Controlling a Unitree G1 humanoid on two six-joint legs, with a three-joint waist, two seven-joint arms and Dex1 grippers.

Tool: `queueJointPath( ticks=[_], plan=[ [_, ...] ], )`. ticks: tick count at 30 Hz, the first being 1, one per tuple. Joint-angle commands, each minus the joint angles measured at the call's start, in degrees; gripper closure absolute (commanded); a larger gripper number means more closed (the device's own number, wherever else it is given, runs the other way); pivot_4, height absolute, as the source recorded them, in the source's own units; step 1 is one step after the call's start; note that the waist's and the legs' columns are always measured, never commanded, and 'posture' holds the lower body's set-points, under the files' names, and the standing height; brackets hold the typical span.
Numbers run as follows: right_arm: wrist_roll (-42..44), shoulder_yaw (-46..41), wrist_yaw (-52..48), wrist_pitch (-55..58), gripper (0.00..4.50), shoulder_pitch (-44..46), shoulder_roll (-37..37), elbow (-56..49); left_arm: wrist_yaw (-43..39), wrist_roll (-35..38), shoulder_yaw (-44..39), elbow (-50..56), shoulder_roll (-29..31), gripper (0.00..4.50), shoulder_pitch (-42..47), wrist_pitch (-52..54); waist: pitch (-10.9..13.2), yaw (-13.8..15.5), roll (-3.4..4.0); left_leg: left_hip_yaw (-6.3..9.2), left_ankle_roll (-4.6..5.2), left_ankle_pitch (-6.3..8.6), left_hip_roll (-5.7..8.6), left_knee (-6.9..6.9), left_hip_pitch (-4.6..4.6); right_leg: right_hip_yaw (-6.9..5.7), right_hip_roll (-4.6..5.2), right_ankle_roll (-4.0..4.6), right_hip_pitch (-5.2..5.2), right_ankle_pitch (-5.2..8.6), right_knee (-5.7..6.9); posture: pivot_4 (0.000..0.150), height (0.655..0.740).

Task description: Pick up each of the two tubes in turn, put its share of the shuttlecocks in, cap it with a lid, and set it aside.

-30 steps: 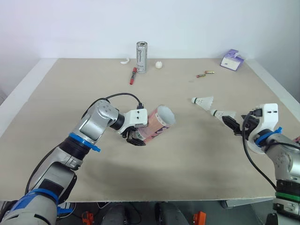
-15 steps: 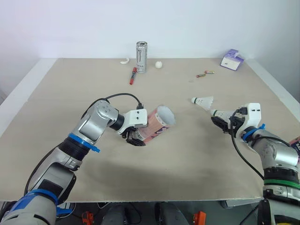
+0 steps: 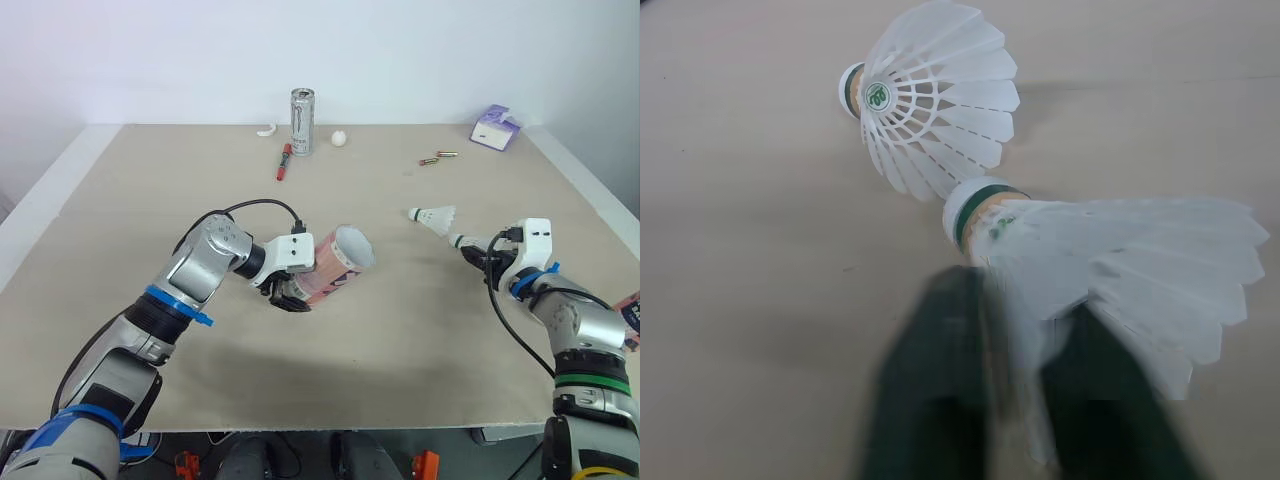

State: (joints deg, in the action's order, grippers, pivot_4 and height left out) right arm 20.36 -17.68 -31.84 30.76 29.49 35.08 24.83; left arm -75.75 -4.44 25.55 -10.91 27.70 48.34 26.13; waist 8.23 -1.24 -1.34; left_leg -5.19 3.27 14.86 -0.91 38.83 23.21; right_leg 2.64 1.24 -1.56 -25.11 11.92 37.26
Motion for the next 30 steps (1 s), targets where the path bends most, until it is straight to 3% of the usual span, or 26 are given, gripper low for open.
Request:
queueJointPath(
  ticks=[1,6,10,15,20,25,30],
  plan=[
    [0.4,-1.0,0.2,-0.6,4.47,0.0,0.5,-2.1,-0.6,-0.2,1.9,0.0,0.2,0.79,-1.0,0.2,0.0,0.0,0.0,0.0,0.0,0.0,0.0,0.0,0.0,0.0,0.0,0.0,0.0,0.0,0.0,0.15,0.74],
    [0.4,-1.4,0.7,0.1,4.47,-2.5,1.5,-7.0,-0.6,-0.2,2.1,-0.3,0.0,0.79,-1.1,-0.1,0.0,0.0,0.0,0.0,0.0,0.0,0.0,0.0,0.0,0.0,0.0,-0.01,0.0,0.0,0.0,0.15,0.74],
    [0.0,-2.3,1.0,2.8,4.47,-7.2,5.7,-19.9,-0.5,-0.2,2.1,-0.4,0.0,0.79,-1.1,-0.4,0.0,0.1,0.09,0.01,0.0,0.0,0.01,0.0,0.04,0.0,0.02,-0.02,-0.02,0.01,0.0,0.15,0.74],
    [-1.3,-1.8,-5.9,1.8,4.47,-11.2,17.6,-37.0,-0.9,0.3,2.0,-0.9,-0.2,0.79,-0.6,-0.9,0.0,0.0,0.28,0.01,0.01,0.01,0.05,0.0,0.02,0.01,0.05,-0.17,-0.01,0.09,0.0,0.15,0.74],
    [-2.0,6.0,-18.8,-7.6,4.47,-4.4,28.7,-49.5,-1.4,0.3,2.3,-2.1,-0.7,0.79,0.2,-1.8,0.0,0.0,0.38,0.04,0.02,0.01,-0.02,0.0,-0.13,-0.03,-0.05,-0.36,0.07,0.21,0.0,0.15,0.74],
    [-5.0,17.1,-24.5,-12.3,4.47,2.9,28.4,-55.1,-1.2,0.4,2.4,-2.3,-1.1,0.79,0.4,-1.9,0.0,0.2,0.28,0.1,0.01,0.01,-0.07,0.03,-0.11,-0.13,-0.07,-0.29,0.1,0.22,0.0,0.15,0.74],
    [-8.6,22.6,-27.2,-16.5,4.47,5.1,26.1,-52.8,-1.1,0.6,2.2,-1.3,-1.3,0.79,-0.1,-1.2,0.0,0.3,0.27,0.07,0.11,0.07,0.15,0.09,0.09,-0.1,0.18,-0.19,0.04,0.15,-0.04,0.15,0.74]
  ],
)
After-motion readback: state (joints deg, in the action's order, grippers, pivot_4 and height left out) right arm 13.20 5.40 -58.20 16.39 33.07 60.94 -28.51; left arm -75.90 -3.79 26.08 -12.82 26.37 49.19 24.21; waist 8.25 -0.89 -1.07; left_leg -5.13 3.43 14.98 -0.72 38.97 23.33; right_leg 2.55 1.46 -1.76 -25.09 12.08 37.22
